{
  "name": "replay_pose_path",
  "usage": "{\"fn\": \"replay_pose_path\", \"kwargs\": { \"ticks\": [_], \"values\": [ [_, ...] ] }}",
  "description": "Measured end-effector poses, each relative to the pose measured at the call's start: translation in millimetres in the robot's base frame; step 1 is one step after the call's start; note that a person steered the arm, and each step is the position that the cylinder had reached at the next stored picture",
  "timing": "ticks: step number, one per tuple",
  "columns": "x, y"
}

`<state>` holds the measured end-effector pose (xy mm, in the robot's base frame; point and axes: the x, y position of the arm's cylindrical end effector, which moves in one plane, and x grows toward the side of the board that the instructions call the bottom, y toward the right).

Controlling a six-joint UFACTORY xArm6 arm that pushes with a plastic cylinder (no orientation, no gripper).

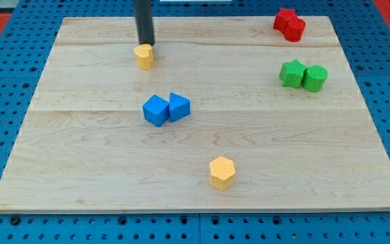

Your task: Move the yellow heart to the left side of the board

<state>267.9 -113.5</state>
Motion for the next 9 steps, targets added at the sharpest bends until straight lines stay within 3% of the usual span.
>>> {"fn": "replay_pose_path", "kwargs": {
  "ticks": [1,2,3,4,6,9],
  "values": [
    [-1.4,-1.2],
    [-29.1,54.5],
    [-23.8,93.7],
    [-2.5,93.6],
    [33.2,48.2],
    [32.8,-35.8]
  ]
}}
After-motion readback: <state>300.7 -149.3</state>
